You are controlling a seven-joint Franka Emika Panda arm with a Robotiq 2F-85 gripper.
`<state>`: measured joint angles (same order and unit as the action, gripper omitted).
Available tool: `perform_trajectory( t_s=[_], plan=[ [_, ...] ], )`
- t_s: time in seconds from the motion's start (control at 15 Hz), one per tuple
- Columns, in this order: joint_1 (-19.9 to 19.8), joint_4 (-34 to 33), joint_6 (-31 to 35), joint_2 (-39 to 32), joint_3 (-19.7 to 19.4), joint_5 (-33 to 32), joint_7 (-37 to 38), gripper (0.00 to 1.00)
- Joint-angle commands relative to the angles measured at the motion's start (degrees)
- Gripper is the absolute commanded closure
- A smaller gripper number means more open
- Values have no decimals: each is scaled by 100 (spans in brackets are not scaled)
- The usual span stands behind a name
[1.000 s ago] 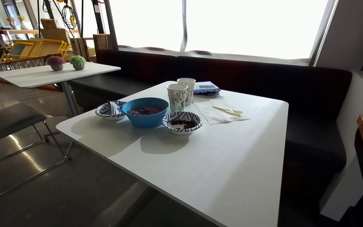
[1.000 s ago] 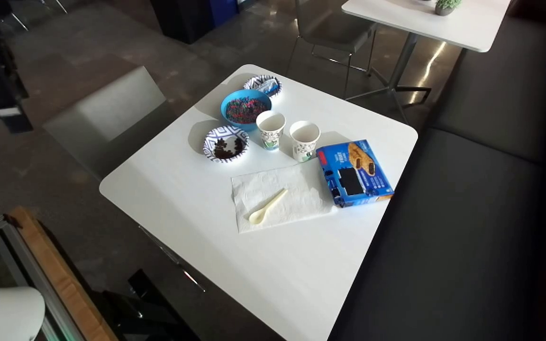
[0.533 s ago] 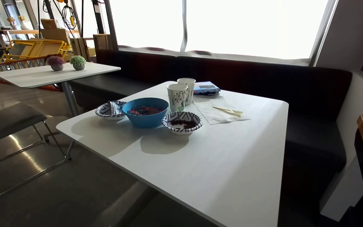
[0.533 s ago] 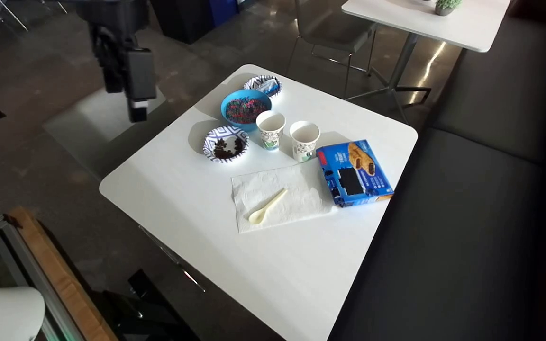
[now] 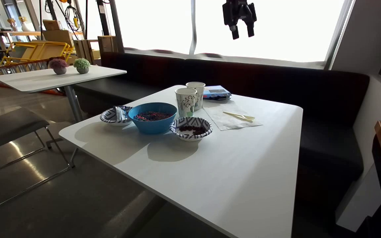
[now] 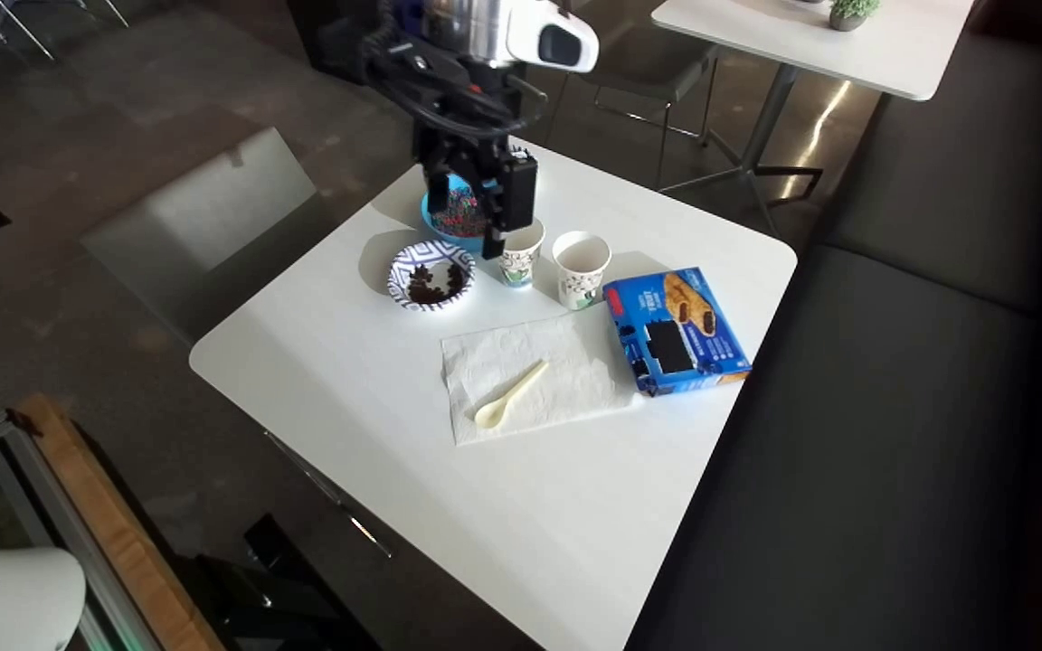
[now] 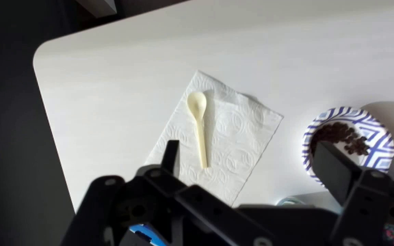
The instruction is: Transfer a spoonful of contents from the blue bowl to the right cup
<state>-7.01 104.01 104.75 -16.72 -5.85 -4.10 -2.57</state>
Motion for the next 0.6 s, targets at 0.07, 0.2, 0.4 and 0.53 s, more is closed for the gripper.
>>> perform_trajectory(
  t_s=[0.07,0.2,0.4,0.53],
  plan=[
    [-82,-371,157,-533,-43,-1,-9,0],
    [-127,-597,166,-833,-55,-2,-9,0],
    [-126,-694,165,-878,-53,-2,-9,0],
    [-150,-880,226,-1073,14,-49,-375,0]
  ],
)
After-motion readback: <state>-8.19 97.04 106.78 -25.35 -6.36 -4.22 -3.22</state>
